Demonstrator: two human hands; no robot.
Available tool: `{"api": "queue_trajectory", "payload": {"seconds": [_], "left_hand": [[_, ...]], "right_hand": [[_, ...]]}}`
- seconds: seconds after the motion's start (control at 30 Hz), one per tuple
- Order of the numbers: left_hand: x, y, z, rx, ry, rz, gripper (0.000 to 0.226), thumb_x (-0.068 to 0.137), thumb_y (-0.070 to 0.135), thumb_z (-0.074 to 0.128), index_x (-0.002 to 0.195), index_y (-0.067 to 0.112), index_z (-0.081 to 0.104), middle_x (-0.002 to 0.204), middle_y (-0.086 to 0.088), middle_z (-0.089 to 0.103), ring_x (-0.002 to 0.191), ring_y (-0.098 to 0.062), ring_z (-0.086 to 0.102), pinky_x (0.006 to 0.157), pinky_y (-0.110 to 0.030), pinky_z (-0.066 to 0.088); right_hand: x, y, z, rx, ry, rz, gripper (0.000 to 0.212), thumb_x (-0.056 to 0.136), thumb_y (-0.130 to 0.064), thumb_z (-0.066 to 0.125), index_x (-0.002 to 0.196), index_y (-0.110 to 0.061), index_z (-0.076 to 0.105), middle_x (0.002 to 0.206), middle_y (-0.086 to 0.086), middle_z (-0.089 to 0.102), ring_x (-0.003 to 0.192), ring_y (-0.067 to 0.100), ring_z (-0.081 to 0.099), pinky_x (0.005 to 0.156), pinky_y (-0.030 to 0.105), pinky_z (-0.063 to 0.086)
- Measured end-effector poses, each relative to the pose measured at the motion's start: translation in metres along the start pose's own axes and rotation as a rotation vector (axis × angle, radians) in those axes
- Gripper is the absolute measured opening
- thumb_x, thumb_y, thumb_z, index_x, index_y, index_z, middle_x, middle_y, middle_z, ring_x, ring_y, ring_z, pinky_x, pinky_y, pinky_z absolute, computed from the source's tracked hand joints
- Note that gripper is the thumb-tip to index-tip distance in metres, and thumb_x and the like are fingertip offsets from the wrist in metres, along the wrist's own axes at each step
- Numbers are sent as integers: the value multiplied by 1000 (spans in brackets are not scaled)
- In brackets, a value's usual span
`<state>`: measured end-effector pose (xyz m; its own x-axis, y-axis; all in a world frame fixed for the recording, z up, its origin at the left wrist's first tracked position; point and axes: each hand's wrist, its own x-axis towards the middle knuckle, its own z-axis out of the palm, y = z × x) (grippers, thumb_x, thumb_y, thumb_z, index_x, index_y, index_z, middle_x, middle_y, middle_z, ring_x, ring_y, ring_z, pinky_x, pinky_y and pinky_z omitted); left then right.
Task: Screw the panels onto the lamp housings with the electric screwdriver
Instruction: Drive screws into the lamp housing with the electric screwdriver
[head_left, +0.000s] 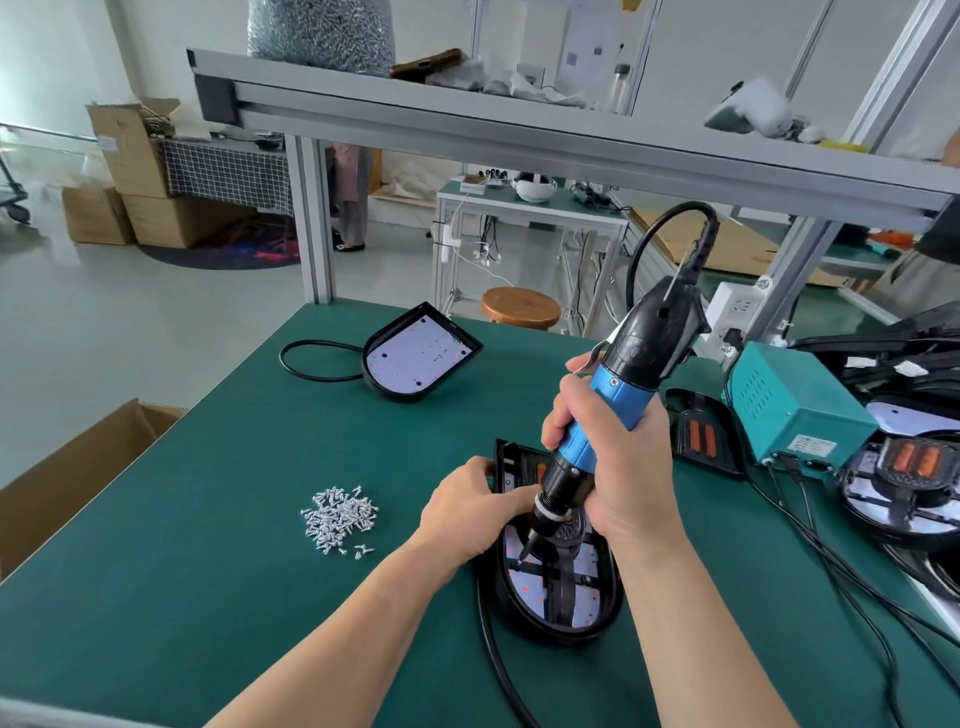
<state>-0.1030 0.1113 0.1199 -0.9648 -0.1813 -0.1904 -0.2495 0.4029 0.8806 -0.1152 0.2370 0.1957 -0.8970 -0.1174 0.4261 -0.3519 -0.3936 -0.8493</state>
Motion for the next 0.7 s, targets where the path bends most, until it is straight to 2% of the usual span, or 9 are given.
{"api": "queue_trajectory", "payload": {"seconds": [0.23,0.57,0.7], "left_hand": [[-4,3,-1,-3,2,4,74,40,73,51,99,29,60,91,8,68,87,-13,65,86,-39,54],[-3,2,1,-14,9,12,70,42,74,53,93,27,59,85,8,66,78,-14,61,78,-37,52],[-2,2,2,1,20,9,70,41,73,51,92,26,59,86,6,67,81,-16,63,80,-39,53]], "right_hand": [[-2,0,5,-52,-40,-42,17,80,-16,68,90,-28,64,55,0,55,52,21,52,59,29,48],[1,3,1,-27,-28,-12,16,76,-14,68,87,-24,60,57,1,50,50,20,50,56,29,47],[0,4,0,-12,-36,-3,15,75,-14,68,81,-21,56,58,0,48,49,20,49,54,28,46]]}}
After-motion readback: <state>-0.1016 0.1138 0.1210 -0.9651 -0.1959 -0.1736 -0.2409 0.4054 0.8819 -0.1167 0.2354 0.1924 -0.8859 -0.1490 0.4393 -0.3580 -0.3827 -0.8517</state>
